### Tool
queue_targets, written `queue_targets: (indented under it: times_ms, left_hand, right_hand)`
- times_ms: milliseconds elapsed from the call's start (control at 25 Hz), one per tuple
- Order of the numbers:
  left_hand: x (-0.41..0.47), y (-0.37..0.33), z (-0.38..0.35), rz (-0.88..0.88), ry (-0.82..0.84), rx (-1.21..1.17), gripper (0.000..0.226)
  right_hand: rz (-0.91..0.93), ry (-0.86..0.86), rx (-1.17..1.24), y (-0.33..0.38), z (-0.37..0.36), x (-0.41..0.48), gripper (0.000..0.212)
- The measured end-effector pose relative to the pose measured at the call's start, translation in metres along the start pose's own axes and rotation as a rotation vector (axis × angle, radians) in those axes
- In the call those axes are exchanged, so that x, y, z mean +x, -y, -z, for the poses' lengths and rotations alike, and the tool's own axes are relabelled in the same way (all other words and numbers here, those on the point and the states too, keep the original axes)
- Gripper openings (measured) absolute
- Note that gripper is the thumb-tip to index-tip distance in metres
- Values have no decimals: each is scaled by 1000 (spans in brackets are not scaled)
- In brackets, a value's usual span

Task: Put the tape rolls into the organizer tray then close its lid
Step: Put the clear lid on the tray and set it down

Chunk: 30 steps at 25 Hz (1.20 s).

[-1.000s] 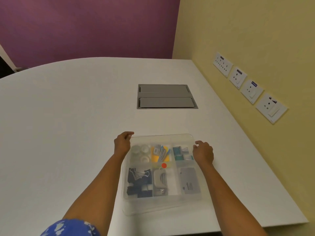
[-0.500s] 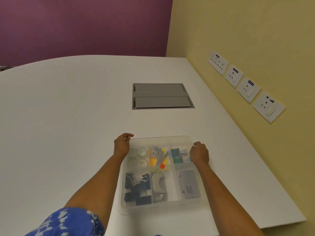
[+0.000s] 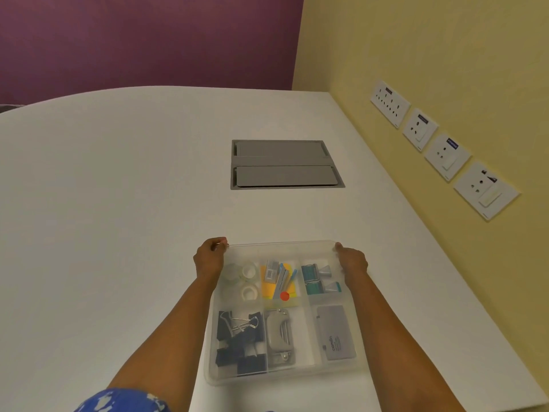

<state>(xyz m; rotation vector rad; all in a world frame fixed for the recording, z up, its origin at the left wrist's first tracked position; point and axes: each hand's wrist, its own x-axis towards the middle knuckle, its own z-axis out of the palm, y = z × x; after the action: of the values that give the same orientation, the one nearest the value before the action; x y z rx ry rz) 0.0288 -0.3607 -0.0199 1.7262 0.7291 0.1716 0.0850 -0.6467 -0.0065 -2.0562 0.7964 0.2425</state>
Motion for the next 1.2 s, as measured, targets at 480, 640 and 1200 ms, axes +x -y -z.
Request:
queue_targets:
  times_ms: [480,640,1200]
  left_hand:
    - [15,14,6,208,175,-68,48]
    - [13,17,7,231,224,-56,50]
    - [10,14,0,93,95,111,47]
  right_hand:
    - [-50,152,68,-1,-3,19,49]
    - [-21,156,84,-5,-6,20,47]
    - [116,25,45,-14,-10,6,47]
